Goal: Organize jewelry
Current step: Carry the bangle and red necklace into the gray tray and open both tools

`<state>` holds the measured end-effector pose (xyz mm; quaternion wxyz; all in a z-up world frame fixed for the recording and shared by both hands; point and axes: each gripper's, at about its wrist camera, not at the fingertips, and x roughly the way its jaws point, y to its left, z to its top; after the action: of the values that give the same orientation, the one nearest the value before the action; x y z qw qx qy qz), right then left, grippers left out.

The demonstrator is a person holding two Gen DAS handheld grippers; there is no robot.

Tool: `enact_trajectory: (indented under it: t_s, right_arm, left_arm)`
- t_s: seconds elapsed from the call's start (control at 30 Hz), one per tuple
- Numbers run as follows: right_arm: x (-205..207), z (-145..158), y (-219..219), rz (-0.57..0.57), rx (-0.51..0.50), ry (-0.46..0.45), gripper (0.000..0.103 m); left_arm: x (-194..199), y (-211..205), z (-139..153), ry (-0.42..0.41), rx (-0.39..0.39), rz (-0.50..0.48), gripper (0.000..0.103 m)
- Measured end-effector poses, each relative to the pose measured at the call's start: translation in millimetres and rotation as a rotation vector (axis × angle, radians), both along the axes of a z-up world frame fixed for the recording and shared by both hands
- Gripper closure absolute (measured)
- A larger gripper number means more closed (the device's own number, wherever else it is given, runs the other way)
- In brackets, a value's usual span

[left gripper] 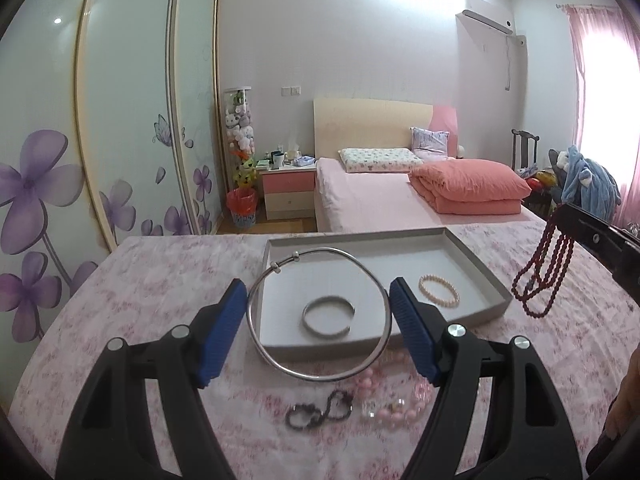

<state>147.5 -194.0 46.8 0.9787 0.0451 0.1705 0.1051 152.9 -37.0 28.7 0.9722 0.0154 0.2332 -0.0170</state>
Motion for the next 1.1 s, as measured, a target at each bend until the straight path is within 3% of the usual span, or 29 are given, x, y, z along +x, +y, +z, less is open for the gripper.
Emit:
enact_trajectory:
  t_s: [0.63, 1.1]
  right_arm:
    - [75, -19, 8, -0.031, 0.016, 0.043, 0.098]
    - [128, -60, 7, -0.047, 0.034, 0.175, 0.098]
  left_arm:
    - [85, -5, -14, 0.040, -0.006, 0.022, 0.031]
    - [136, -14, -52, 0.115, 0.018, 0.014, 0.031]
